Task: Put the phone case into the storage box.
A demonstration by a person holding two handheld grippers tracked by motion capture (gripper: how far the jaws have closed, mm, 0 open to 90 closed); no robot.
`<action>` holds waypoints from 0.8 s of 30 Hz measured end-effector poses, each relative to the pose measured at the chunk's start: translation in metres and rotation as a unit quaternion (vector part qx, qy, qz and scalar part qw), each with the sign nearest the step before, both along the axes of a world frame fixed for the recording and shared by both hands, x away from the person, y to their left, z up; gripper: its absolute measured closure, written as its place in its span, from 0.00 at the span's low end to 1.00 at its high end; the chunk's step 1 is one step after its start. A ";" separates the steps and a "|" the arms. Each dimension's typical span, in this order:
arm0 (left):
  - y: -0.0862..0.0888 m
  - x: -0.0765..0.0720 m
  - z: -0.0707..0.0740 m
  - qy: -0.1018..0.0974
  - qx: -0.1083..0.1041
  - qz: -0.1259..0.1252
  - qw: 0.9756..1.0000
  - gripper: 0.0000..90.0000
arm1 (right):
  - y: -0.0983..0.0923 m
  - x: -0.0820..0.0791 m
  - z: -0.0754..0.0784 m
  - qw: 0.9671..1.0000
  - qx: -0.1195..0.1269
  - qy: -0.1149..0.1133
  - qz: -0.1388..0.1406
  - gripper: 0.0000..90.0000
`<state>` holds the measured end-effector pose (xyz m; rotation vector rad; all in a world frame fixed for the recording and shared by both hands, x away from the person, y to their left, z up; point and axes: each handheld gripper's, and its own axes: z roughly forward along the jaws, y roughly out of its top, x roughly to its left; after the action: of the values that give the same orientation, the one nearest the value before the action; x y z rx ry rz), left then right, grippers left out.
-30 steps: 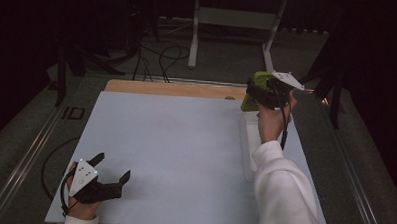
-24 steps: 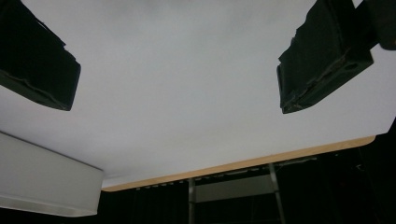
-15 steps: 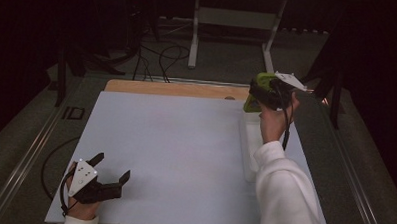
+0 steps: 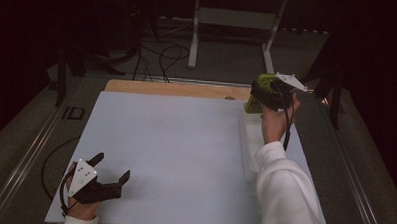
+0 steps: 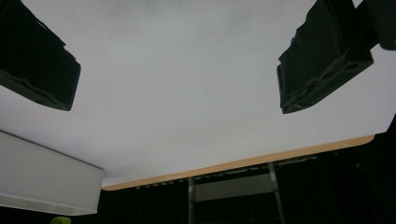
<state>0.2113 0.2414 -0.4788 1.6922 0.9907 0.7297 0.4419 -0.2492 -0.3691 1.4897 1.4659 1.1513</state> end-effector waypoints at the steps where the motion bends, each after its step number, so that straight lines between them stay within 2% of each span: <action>1: 0.000 0.000 0.000 0.000 0.001 0.000 1.000 0.00 | -0.001 0.000 -0.001 1.000 0.001 0.001 -0.001 0.18; 24: 0.000 0.000 0.000 0.001 0.000 0.002 1.000 0.00 | -0.007 0.005 -0.019 1.000 0.000 0.020 -0.009 0.18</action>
<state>0.2115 0.2409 -0.4792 1.6919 0.9951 0.7314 0.4469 -0.2565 -0.3883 1.5306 1.4768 1.1175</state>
